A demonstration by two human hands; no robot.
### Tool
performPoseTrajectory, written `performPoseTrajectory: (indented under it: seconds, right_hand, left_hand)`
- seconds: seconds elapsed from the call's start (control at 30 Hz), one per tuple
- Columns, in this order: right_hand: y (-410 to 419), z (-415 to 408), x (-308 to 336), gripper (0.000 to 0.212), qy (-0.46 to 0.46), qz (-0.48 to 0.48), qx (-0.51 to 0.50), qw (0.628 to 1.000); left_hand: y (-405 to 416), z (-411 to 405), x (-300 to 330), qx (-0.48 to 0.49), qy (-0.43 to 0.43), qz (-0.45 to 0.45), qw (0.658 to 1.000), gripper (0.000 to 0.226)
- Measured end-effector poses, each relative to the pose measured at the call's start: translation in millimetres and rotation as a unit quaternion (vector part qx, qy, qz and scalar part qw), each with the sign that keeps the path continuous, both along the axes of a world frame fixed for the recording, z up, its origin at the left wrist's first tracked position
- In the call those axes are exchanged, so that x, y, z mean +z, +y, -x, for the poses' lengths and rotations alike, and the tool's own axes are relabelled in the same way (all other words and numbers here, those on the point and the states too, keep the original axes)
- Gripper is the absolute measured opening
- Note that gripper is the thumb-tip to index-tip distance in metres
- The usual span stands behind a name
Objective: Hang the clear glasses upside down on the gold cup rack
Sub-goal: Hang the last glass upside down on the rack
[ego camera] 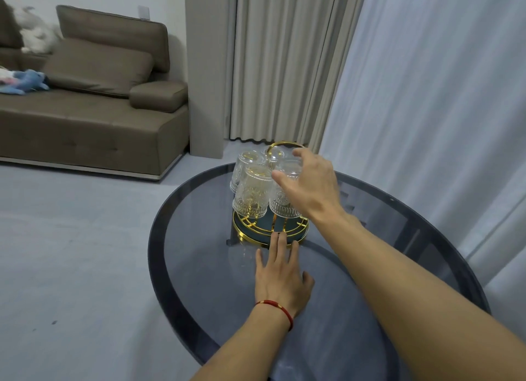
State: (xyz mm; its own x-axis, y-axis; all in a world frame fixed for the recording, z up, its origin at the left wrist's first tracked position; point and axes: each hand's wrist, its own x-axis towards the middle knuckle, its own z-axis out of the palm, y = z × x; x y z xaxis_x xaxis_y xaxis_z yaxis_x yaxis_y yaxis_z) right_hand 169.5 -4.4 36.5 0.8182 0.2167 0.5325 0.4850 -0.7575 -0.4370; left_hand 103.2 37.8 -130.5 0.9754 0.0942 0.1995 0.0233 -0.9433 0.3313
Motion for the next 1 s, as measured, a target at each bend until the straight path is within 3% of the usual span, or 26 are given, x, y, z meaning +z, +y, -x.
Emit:
performPoseTrajectory:
  seconds: [0.2,0.43,0.53,0.73,0.83,1.0]
  right_hand:
    - [4,-7,-25,0.061,-0.042,0.096,-0.045,0.993]
    - [2,-9,-33,0.059,-0.072,0.139,-0.063,0.986]
    - [-4,-5,-31,0.053,-0.066,0.104,-0.034,0.992]
    - [-44,11,-39,0.027,-0.065,-0.092,-0.043,0.993]
    - [-66,18,-51,0.032,-0.040,-0.109,-0.041,0.992]
    - [-66,20,-51,0.056,0.036,-0.082,0.017,0.996]
  left_hand:
    - [1,2,0,0.000,-0.026,0.019,0.999,0.067]
    - [2,4,2,0.002,-0.036,0.024,0.999,0.069]
    - [4,5,3,0.004,-0.037,0.026,0.999,0.075]
    - [14,11,5,-0.003,-0.046,0.025,0.999,0.082]
    - [24,17,5,0.001,-0.047,0.000,0.999,0.075]
    - [34,30,5,0.036,-0.071,-0.015,0.997,0.069]
